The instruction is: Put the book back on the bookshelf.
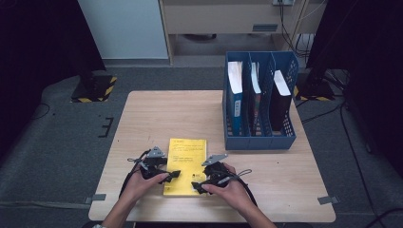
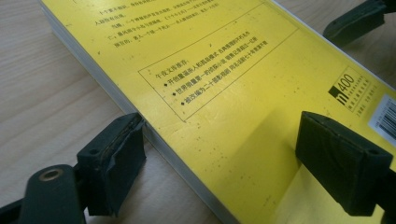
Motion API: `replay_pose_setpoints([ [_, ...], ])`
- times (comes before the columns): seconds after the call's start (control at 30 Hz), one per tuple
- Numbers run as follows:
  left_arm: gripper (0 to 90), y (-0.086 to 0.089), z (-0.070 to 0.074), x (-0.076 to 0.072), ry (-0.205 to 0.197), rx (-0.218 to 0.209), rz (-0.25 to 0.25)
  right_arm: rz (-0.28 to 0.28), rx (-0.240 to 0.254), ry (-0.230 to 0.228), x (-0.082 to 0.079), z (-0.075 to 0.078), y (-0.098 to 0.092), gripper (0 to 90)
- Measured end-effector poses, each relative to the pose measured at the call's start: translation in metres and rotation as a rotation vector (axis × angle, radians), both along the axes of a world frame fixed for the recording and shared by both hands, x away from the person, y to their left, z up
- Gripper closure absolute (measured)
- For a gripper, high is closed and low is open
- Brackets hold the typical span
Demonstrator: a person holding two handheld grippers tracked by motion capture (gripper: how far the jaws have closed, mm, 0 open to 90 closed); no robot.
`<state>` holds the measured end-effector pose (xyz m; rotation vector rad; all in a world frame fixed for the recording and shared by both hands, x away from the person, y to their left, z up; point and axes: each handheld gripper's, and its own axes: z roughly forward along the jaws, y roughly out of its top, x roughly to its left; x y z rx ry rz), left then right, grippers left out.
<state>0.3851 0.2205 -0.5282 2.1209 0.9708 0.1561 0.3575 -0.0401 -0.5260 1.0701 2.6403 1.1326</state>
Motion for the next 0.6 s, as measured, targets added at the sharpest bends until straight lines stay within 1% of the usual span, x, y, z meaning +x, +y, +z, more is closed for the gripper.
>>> replay_pose_setpoints([
  [0.03, 14.9, 0.0, 0.0, 0.0, 0.0, 0.0, 0.0, 0.0, 0.0, 0.001, 0.0, 0.0, 0.002, 11.0],
  [0.1, 16.9, 0.005, 0.0, 0.002, 0.002, -0.014, 0.004, -0.003, 0.001, -0.001, 0.001, 0.0, 0.005, 10.0],
  [0.17, 18.2, 0.006, -0.001, 0.001, 0.001, -0.016, 0.002, 0.007, -0.002, -0.014, 0.002, 0.0, 0.007, 8.4],
  [0.23, 18.6, 0.006, 0.0, -0.001, 0.001, -0.008, 0.003, -0.005, 0.003, -0.024, 0.004, -0.001, 0.009, 7.7],
  [0.3, 18.6, 0.005, 0.001, -0.002, 0.002, -0.003, 0.002, 0.007, 0.001, -0.028, 0.007, -0.001, 0.009, 7.9],
  [0.4, 18.7, 0.006, 0.002, -0.003, 0.004, 0.003, 0.006, 0.01, 0.002, -0.025, 0.008, 0.0, 0.009, 8.1],
  [0.47, 18.7, 0.006, 0.002, -0.005, 0.006, 0.007, 0.01, 0.025, 0.001, -0.034, 0.01, -0.001, 0.009, 8.0],
  [0.53, 18.6, 0.007, 0.002, -0.006, 0.004, 0.009, 0.01, 0.02, 0.007, -0.027, 0.011, -0.001, 0.01, 8.0],
  [0.6, 18.6, 0.008, 0.002, -0.007, 0.003, 0.01, 0.009, 0.02, 0.007, -0.033, 0.011, -0.001, 0.011, 8.0],
])
